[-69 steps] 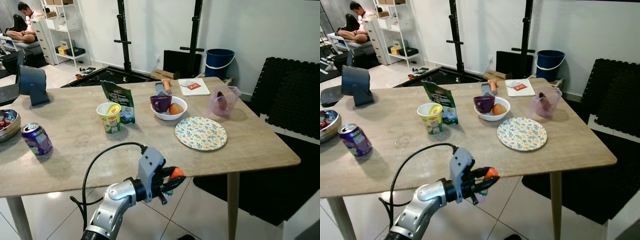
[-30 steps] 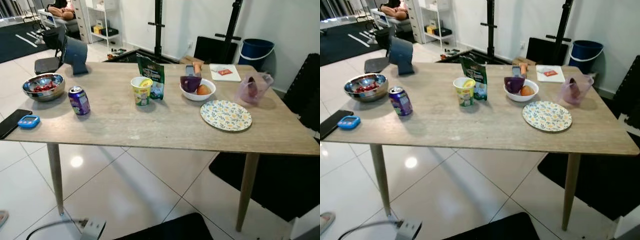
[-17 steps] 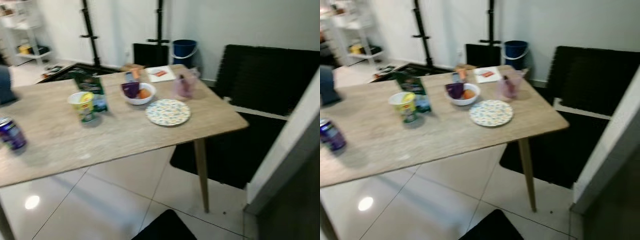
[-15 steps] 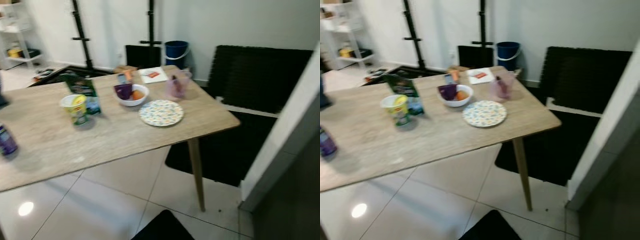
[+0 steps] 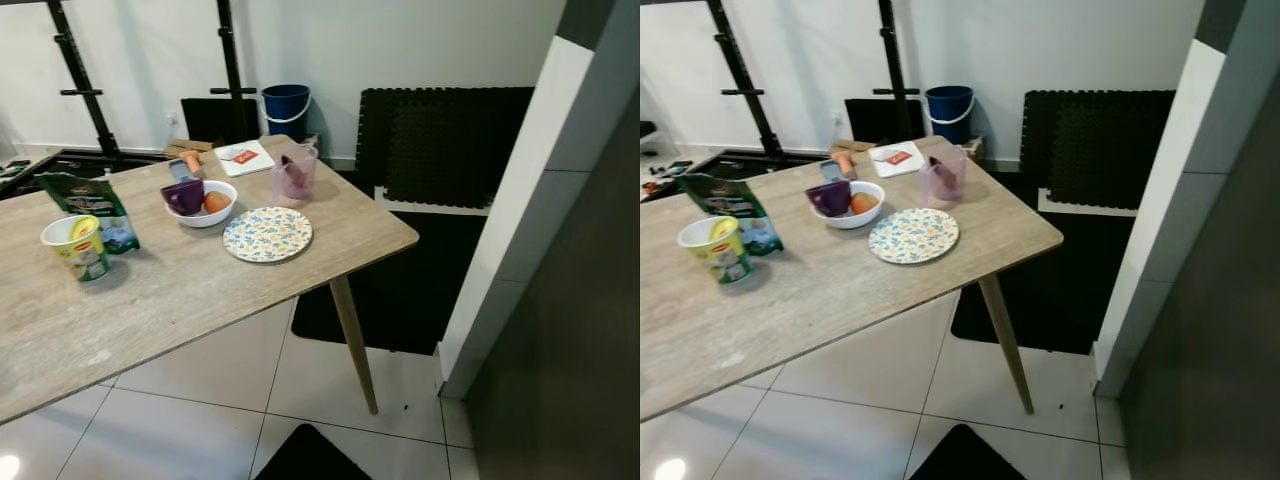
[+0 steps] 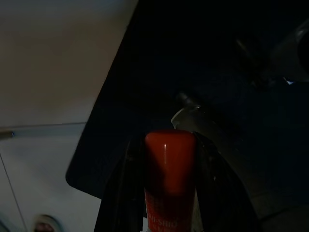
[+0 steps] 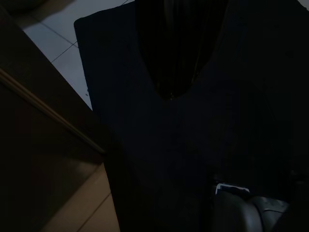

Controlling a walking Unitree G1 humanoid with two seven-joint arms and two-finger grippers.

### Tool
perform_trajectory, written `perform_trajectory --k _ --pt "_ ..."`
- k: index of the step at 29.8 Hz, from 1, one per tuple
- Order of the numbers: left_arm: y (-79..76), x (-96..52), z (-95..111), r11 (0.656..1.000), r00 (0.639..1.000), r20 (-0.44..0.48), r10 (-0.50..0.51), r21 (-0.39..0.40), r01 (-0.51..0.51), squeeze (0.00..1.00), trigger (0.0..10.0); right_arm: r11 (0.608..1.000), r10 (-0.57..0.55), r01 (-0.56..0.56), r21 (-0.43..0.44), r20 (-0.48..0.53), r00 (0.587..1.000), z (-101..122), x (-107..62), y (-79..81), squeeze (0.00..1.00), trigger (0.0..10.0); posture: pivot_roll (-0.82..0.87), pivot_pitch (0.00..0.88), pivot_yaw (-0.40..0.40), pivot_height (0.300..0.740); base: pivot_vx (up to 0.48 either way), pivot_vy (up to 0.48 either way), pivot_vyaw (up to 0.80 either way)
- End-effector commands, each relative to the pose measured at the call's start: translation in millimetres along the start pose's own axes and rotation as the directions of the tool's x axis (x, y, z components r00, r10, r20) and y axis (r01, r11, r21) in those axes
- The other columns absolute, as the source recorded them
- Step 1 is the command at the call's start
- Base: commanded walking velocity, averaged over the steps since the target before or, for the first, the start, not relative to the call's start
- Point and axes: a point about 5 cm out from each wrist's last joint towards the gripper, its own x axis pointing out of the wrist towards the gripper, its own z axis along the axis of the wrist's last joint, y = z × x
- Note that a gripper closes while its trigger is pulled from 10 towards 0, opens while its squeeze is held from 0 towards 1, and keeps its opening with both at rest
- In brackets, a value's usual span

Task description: Restocking fridge

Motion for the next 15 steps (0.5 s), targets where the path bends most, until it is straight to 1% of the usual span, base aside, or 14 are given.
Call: perform_trajectory --k 1,10,15 --pt "-2.6 0.6 -2 1.0 1.0 -0.006 0.002 0.014 -0.002 0.0 10.0 1.0 -0.003 0.003 0.013 0.003 1.0 0 -0.1 -0.6 0.0 10.0 -0.1 0.0 0.053 0.74 0.0 0.0 -0.8" --pt "5.1 -0.8 -1 0.998 0.998 -0.002 0.055 0.008 -0.055 0.0 10.0 1.0 -0.002 0.002 0.006 -0.001 1.0 -2 -0.3 -1.6 0.0 10.0 -0.1 0.0 0.052 0.74 0.0 0.0 -0.8" --pt "8.4 -1.5 -1 0.997 0.997 -0.002 0.083 0.003 -0.083 0.0 10.0 1.0 -0.003 0.003 -0.005 0.006 1.0 1 -0.2 -3.0 0.0 10.0 -0.09 0.0 0.046 0.74 0.0 0.0 -0.8"
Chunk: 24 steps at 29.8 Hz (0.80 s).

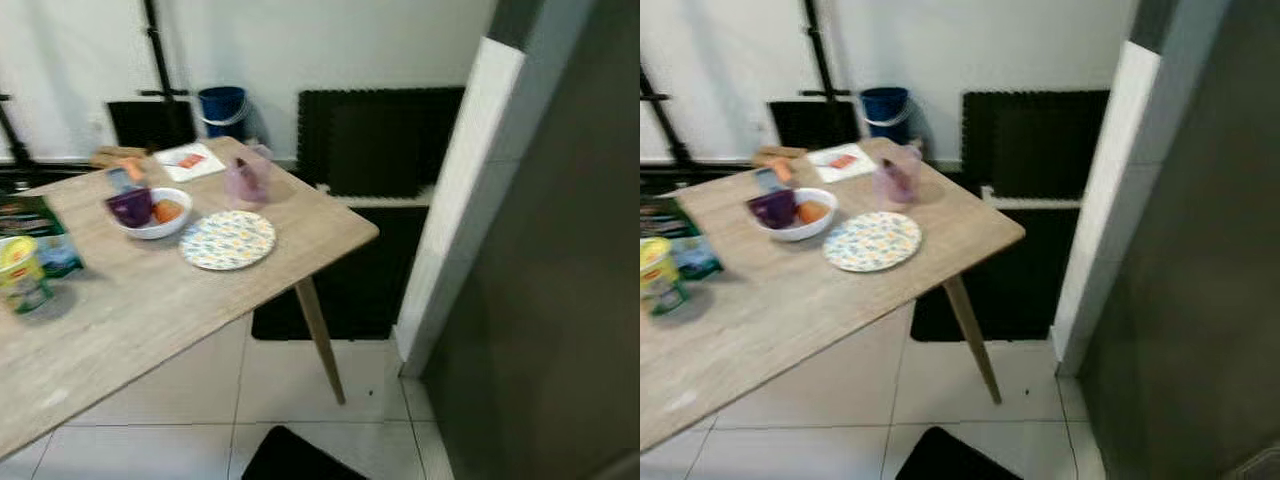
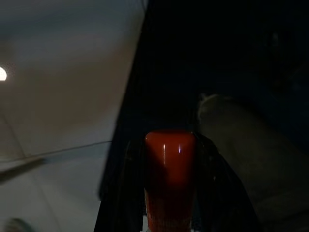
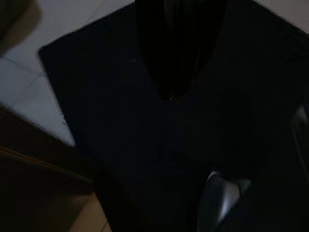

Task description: Restocking fridge

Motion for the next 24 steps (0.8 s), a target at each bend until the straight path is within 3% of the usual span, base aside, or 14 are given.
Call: perform_trajectory --k 1,24 --pt "1.3 -0.2 0.3 1.0 1.0 0.002 0.01 0.006 -0.01 0.0 10.0 1.0 -0.004 0.004 0.0 0.001 1.0 -0.5 -0.2 -1.8 0.0 10.0 -0.09 0.0 0.046 0.74 0.0 0.0 -0.8" --pt "7.0 -0.7 2.6 0.998 0.998 0.011 0.057 -0.014 -0.057 0.0 10.0 1.0 0.001 -0.001 0.012 -0.005 1.0 -2.3 -0.1 0.6 0.0 10.0 -0.09 0.0 0.049 0.74 0.0 0.0 -0.8"
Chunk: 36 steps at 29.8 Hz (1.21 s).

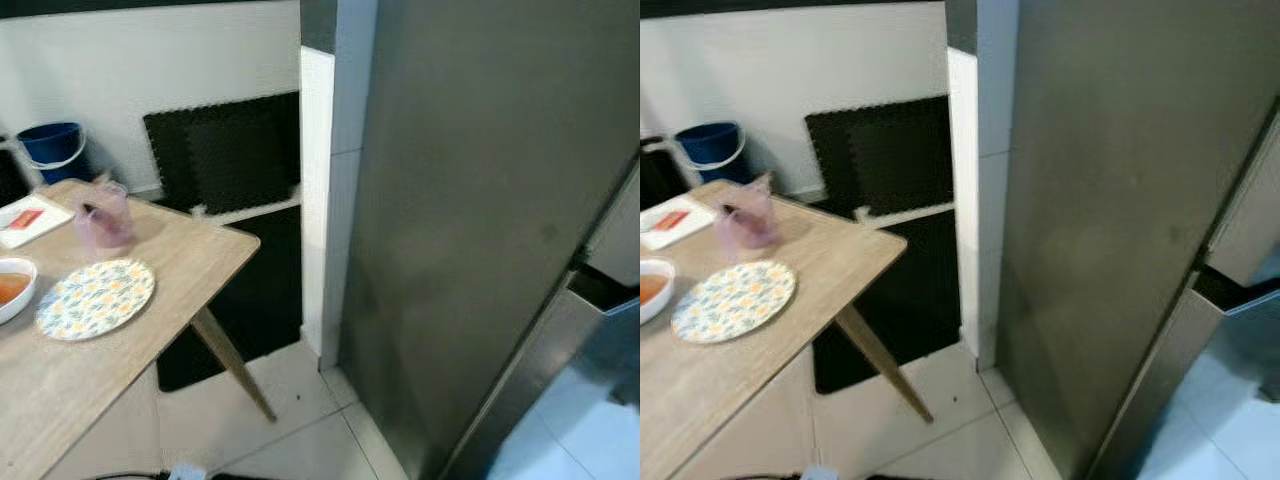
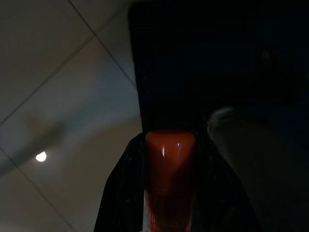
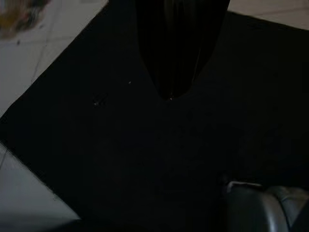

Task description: Restocking fridge

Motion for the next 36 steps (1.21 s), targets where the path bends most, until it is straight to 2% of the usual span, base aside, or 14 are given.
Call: perform_trajectory --k 1,18,30,32,36 --pt "3.2 -0.2 1 1.0 1.0 -0.001 0.011 0.004 -0.011 0.0 10.0 1.0 0.001 -0.001 0.006 0.003 1.0 1 0.1 0.5 0.0 10.0 -0.09 0.0 0.049 0.74 0.0 0.0 -0.8" --pt "4.5 -0.7 -1 1.0 1.0 -0.009 0.017 -0.006 -0.017 0.0 10.0 1.0 0.002 -0.003 0.015 0.021 1.0 4 0.2 1.5 0.0 10.0 -0.09 0.0 0.05 0.74 0.0 0.0 -0.8" --pt "5.9 -0.8 -2 1.0 1.0 -0.021 0.022 -0.013 -0.022 0.0 10.0 0.999 0.032 -0.035 0.042 0.077 0.997 12 0.3 5.6 0.0 10.0 -0.09 0.003 0.053 0.74 0.0 0.0 0.0" --pt "5.7 -0.8 -2 1.0 1.0 -0.022 0.022 -0.014 -0.022 0.0 10.0 0.997 0.063 -0.067 0.034 0.094 0.994 14 0.0 6.8 0.0 10.0 -0.09 0.003 0.053 0.74 0.0 0.0 0.0" --pt "5.1 -0.6 -1 1.0 1.0 -0.017 0.022 -0.012 -0.023 0.0 10.0 0.996 0.085 -0.088 0.026 0.105 0.991 17 -0.2 6.7 0.0 10.0 -0.08 0.0 0.05 0.74 0.0 0.0 0.79"
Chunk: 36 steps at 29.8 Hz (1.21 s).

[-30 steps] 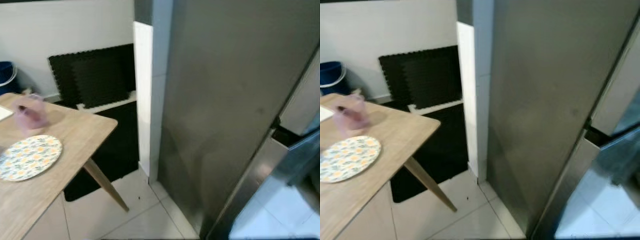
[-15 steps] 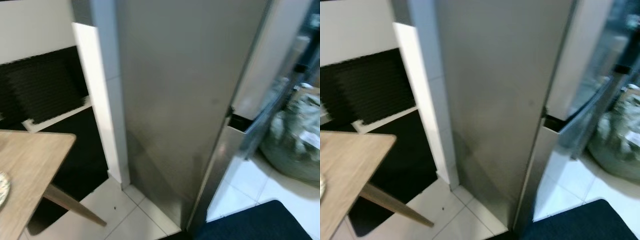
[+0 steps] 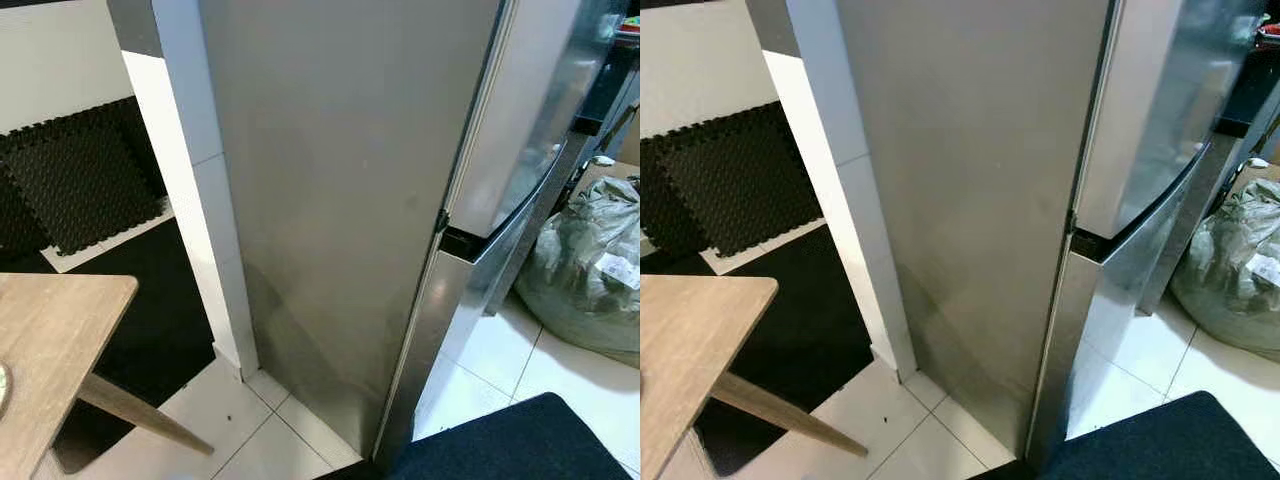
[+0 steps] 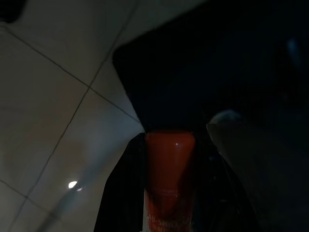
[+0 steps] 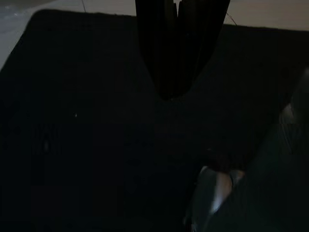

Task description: Restocking fridge

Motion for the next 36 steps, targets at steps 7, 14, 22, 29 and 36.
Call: perform_trajectory --k 7,14,22,29,36 --pt "0.8 -1.7 -11.8 1.0 0.999 -0.034 0.011 0.002 -0.011 0.0 10.0 1.0 0.021 -0.022 0.007 0.066 0.998 18.2 1.0 2.4 0.0 10.0 -0.08 0.0 0.049 0.74 0.0 0.0 0.79" --pt "1.0 -1.7 -11.5 1.0 0.999 -0.033 0.011 0.003 -0.011 0.0 10.0 1.0 -0.009 0.007 0.031 0.068 0.998 16.5 0.8 0.3 0.0 10.0 -0.08 0.0 0.05 0.74 0.0 0.0 0.34" --pt "-0.6 -1.4 -11.5 1.0 0.999 -0.036 -0.001 0.004 0.001 0.0 10.0 1.0 -0.007 0.005 0.027 0.057 0.998 13.5 1.2 3.2 0.0 10.0 -0.08 0.0 0.052 0.74 0.064 0.0 0.0" --pt "-1.1 -1.2 -10.7 1.0 0.999 -0.035 -0.002 0.007 0.003 0.0 10.0 0.999 -0.011 0.009 0.032 0.055 0.998 13.4 1.1 2.5 0.0 10.0 -0.09 0.0 0.052 0.74 0.281 0.0 0.0" --pt "-1.7 -0.9 -9.6 1.0 0.999 -0.033 -0.001 0.011 0.002 0.0 10.0 0.999 -0.011 0.009 0.039 0.058 0.998 14.2 0.9 0.9 0.0 10.0 -0.09 0.0 0.05 0.74 0.288 0.0 0.0"
